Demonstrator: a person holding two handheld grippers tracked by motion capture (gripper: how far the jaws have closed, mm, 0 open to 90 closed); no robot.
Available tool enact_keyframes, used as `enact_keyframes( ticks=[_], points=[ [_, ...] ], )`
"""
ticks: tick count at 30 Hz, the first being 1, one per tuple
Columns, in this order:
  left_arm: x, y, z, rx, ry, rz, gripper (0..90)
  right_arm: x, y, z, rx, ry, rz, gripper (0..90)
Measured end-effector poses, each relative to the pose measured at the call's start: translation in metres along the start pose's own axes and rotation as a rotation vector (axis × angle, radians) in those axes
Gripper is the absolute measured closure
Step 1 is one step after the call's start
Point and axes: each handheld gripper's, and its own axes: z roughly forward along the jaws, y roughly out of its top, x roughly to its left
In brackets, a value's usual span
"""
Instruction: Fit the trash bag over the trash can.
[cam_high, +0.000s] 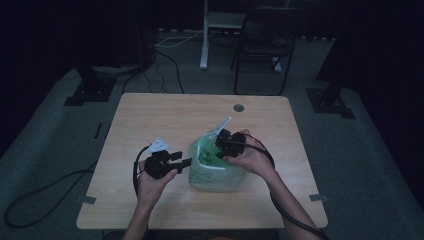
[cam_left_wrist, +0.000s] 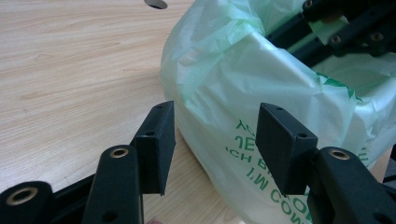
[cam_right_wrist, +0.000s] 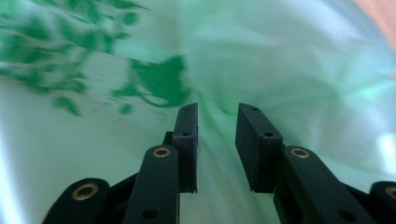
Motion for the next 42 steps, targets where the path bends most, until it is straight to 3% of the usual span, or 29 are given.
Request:
enact_keyframes(
  ticks=[3,6,10,15,19,24,30,33,36,42],
  points=[
    [0.0,0.0,0.0,0.0,0.0,0.0,48.2,-0.003,0.0,-0.001,0.008,-0.053,0.001,70.6],
    [0.001,0.0,0.0,-0.001,0.001,-0.003,48.1,-0.006,0.001,-0.001,0.023,-0.136,-0.002,70.6],
    [0.0,0.0,-0.001,-0.003,-0.001,-0.004,48.1,-0.01,-0.001,0.0,0.022,-0.153,0.007,67.6],
    [0.0,0.0,0.0,-0.001,-0.001,-0.004,48.1,-0.007,-0.004,-0.008,-0.006,-0.103,0.003,65.5],
    [0.0,0.0,0.001,0.001,-0.004,-0.004,48.0,-0.001,-0.007,-0.012,0.023,-0.091,-0.027,65.5],
    [0.0,0.0,0.001,0.001,-0.005,-0.005,48.0,0.007,-0.014,-0.015,0.019,0.019,-0.06,64.8],
    [-0.001,0.0,0.001,-0.001,-0.005,-0.004,48.0,0.007,-0.021,-0.022,-0.008,0.157,-0.05,65.1],
    [0.0,0.0,0.0,-0.002,-0.002,-0.005,47.9,0.004,-0.024,-0.027,-0.046,0.163,-0.027,64.1],
    [0.0,0.0,0.0,-0.002,-0.002,-0.005,47.8,0.0,-0.028,-0.033,-0.093,0.131,0.005,62.4],
    [-0.001,-0.001,0.001,-0.002,-0.004,-0.008,47.8,0.001,-0.039,-0.037,-0.067,0.149,-0.01,61.3]
  ],
)
